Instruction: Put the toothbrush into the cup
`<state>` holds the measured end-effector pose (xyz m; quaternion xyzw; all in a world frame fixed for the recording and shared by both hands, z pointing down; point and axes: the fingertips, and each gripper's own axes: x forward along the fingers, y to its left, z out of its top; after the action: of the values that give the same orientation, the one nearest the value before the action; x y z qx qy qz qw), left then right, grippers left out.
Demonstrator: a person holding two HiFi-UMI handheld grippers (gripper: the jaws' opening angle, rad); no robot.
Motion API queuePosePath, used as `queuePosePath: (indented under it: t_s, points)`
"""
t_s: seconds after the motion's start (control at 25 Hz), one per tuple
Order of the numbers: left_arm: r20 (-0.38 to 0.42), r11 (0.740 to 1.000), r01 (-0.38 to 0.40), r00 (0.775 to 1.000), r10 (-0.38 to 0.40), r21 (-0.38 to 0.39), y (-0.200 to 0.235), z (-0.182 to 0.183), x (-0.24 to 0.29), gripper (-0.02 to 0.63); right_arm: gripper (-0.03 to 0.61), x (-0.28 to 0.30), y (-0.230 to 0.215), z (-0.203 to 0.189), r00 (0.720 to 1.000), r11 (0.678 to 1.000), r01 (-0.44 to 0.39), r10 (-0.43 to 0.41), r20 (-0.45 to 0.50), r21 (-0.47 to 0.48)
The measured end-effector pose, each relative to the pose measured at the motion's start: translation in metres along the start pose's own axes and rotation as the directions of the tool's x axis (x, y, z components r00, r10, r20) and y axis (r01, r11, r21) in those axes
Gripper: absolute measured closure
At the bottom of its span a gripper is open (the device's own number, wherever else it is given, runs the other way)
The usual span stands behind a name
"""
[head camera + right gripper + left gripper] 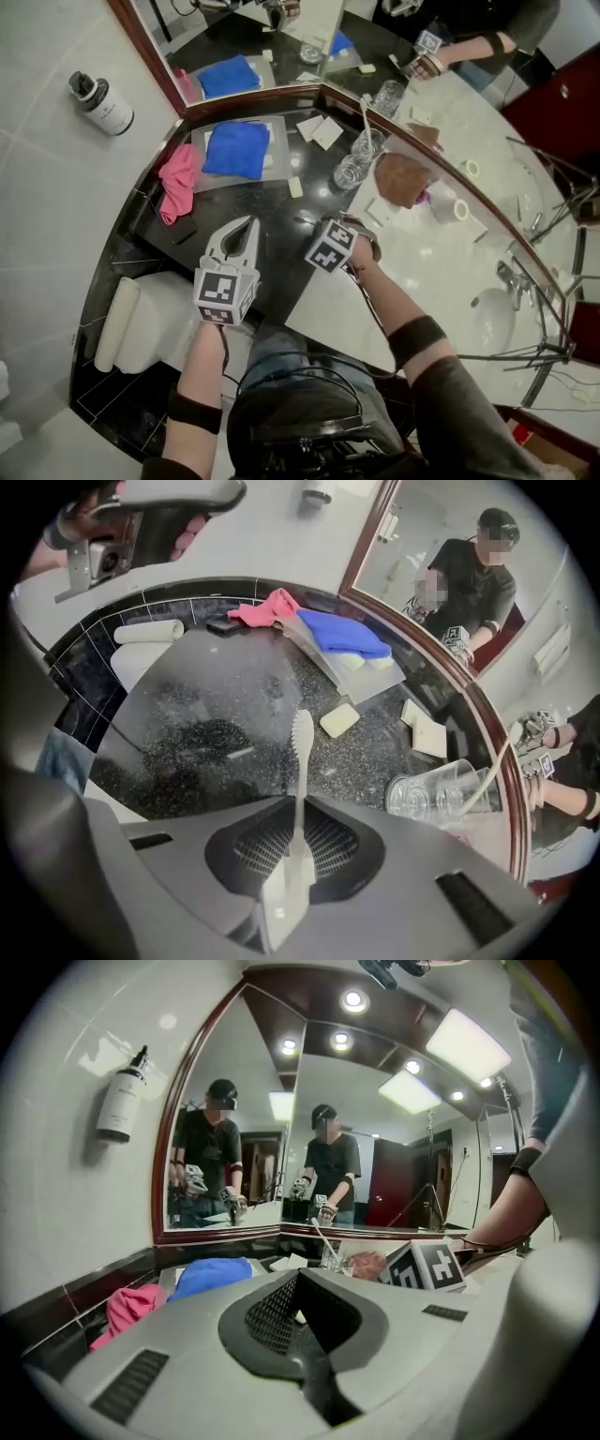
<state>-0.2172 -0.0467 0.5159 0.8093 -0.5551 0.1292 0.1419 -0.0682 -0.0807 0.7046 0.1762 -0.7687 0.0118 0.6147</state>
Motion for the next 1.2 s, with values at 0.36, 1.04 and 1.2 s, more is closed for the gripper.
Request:
queuePosePath:
  t_s: [0.36, 1.04, 1.2]
  points:
    - [-0.017, 0.998, -0.028, 0.999, 0.028, -0.053, 0.030, -0.024, -0.012, 0.614, 0.522, 0.033, 0.015, 0.009, 0.998, 0.998, -0.063, 0.063, -0.030, -0.013]
    - [-0.036, 0.998, -0.032, 0.999, 0.030, -0.052, 0.032, -0.028, -0.004, 0.614, 0.491, 0.024, 0.008, 0.013, 0.997, 0.997, -0.070, 0.070, 0.007, -0.022]
    - [-0.039, 0.999, -0.032, 0.999, 0.031, -0.042, 0.026, -0.022, -0.002, 0.614, 0.492, -0.001, 0.004, 0.022, 0.994, 0.997, -0.075, 0.075, 0.079, -0.006]
